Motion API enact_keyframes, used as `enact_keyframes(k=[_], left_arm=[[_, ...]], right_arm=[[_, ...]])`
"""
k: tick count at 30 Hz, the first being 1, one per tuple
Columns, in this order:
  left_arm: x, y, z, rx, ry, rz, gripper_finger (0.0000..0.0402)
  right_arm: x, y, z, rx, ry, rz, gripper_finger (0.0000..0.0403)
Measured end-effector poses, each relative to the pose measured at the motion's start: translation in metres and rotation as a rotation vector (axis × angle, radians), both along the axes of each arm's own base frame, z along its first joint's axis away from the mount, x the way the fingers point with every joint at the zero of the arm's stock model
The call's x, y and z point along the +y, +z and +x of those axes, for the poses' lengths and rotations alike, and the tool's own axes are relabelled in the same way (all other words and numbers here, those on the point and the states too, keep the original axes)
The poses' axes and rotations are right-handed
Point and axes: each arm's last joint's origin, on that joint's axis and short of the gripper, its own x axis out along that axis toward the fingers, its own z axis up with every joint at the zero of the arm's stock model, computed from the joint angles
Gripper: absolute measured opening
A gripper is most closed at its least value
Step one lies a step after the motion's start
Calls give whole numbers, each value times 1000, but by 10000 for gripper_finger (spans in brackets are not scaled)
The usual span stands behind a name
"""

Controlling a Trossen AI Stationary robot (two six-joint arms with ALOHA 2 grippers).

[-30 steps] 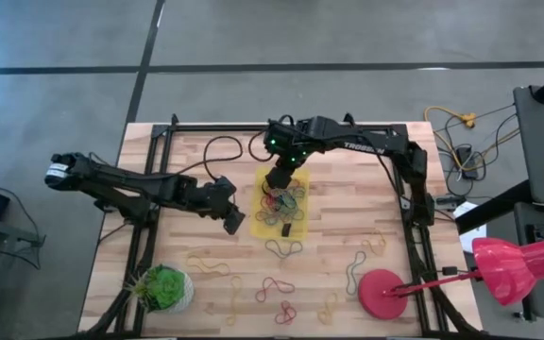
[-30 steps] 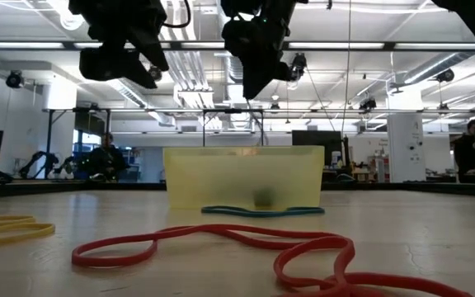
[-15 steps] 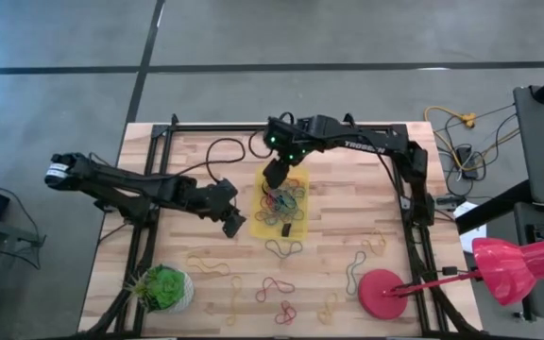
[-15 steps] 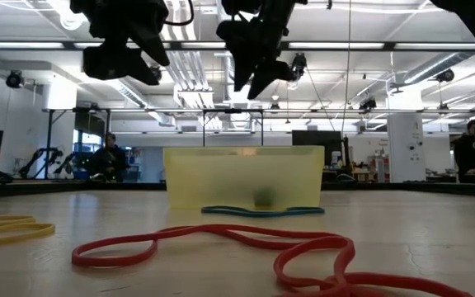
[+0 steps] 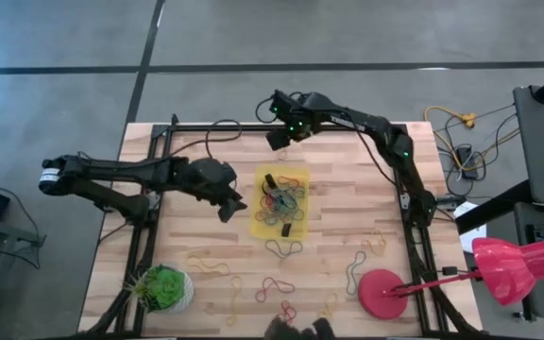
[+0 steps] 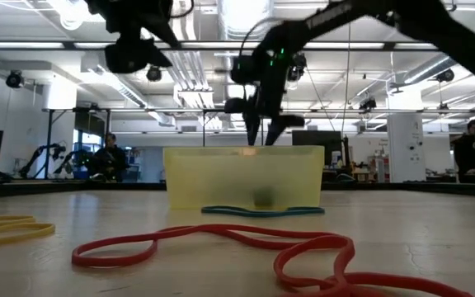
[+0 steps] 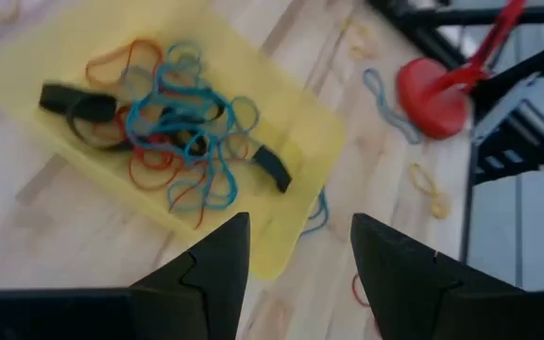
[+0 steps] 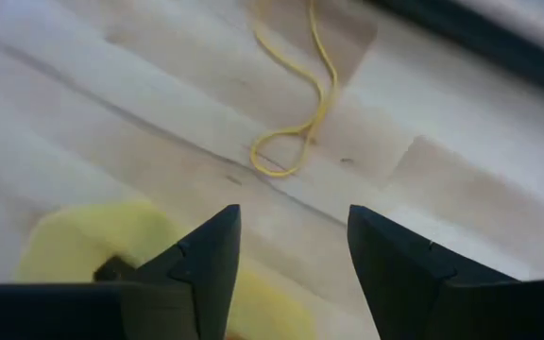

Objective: Pick and place rubber bands into bin
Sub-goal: Put the yellow rubber band into the yellow bin

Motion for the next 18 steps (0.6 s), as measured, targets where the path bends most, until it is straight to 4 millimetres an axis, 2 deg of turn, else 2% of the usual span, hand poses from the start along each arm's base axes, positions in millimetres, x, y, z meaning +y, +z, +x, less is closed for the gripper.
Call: enact_keyframes(k=[3, 7, 9, 11, 14, 18], left_arm=[[0, 10, -6, -60, -16, 21, 170], [-1, 23, -17, -137, -43, 20, 170], [-2, 27, -22, -159, -61, 9, 170], [-2, 29, -27, -170, -73, 2, 170], [-4, 34, -34, -201, -98, -18, 170], [-5, 37, -43, -226, -116, -28, 170]], right_arm=[[-13, -21, 6, -20, -56, 107, 170], [-22, -40, 22, -27, -126, 140, 147], [-27, -45, 31, -38, -137, 125, 135], [-31, -43, 37, -16, -160, 50, 124], [-36, -43, 36, 20, -218, -33, 113], [-46, -50, 23, 90, -268, -16, 116]])
